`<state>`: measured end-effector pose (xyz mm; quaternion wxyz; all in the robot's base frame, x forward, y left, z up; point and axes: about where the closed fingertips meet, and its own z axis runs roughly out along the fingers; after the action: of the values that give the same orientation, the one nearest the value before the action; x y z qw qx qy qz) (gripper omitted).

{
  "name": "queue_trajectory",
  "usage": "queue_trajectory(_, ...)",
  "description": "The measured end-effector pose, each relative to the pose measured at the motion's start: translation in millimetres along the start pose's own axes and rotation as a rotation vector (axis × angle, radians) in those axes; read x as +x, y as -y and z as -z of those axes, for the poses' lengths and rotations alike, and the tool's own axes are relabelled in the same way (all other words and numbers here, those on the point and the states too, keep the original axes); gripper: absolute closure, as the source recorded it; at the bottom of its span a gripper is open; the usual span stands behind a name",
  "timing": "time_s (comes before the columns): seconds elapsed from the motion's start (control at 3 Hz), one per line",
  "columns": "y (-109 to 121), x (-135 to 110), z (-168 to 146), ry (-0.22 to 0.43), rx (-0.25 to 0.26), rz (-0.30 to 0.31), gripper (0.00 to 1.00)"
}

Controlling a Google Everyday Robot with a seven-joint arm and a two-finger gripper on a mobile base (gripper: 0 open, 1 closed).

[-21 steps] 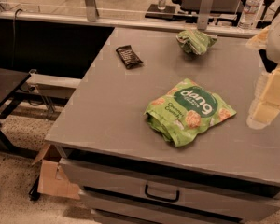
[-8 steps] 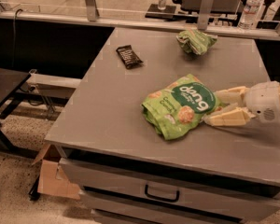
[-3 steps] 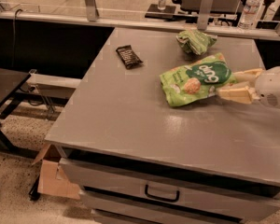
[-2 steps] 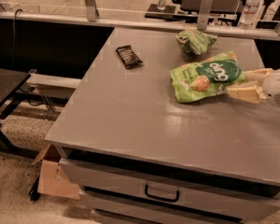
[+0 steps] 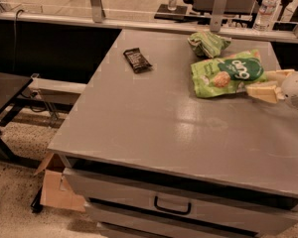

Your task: Move green rice chip bag near green jalapeno chip bag

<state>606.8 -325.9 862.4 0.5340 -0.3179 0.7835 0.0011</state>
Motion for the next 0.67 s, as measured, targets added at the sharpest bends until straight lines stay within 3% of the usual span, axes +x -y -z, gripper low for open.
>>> queue_trajectory(0.33, 7, -6, -16, 0.021, 0.007, 0.0, 1.0)
queue_trajectory(0.67, 11, -8, -26, 0.019, 0.006, -0.003, 0.83)
